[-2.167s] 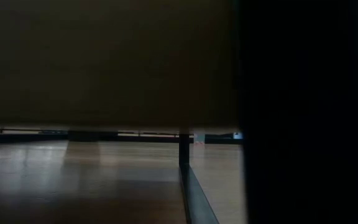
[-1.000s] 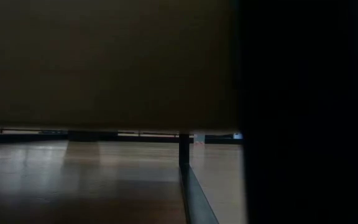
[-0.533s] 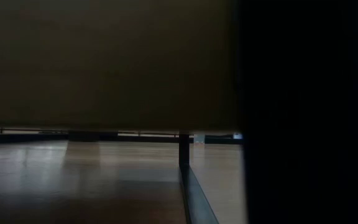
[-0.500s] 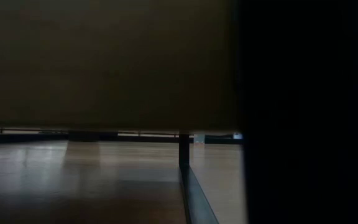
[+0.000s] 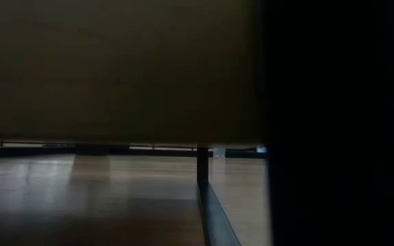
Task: Pick and place medicine bottles onto shelf by color
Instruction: Put the bottom white pill bottle on the shelf aligned with the other white pill bottle
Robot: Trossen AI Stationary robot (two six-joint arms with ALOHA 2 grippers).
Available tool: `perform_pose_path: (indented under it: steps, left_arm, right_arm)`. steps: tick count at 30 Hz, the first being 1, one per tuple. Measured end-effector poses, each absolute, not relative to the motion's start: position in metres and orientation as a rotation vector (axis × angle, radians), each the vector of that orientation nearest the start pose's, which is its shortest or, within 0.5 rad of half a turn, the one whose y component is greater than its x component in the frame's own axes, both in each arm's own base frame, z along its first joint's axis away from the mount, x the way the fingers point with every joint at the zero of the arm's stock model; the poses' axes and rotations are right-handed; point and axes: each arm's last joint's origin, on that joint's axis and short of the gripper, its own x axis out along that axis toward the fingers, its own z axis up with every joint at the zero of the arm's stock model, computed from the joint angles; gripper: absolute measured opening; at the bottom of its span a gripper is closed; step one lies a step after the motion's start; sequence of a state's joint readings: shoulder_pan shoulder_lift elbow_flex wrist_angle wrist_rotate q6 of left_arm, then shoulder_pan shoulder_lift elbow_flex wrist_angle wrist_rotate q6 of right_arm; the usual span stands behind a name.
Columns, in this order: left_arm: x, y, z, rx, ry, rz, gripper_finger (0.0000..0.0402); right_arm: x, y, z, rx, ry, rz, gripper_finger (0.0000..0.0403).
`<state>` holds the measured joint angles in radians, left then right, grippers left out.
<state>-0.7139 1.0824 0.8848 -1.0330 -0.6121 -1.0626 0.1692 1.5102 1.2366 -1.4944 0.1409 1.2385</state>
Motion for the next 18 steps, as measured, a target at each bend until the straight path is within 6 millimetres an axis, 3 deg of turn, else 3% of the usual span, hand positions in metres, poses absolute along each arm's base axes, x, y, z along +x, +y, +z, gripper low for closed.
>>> perform_pose_path:
  steps: [10,18]
  left_arm:
    - [0.146,-0.105,0.261,-0.227,0.857,0.404,0.0235]
    - [0.146,-0.105,0.261,-0.232,0.856,0.406,0.0235]
  right_arm:
    - [0.225,0.042,0.231,0.694,1.599,-0.964,0.0239]
    - [0.232,0.062,0.235,0.68,1.644,-0.683,0.0239]
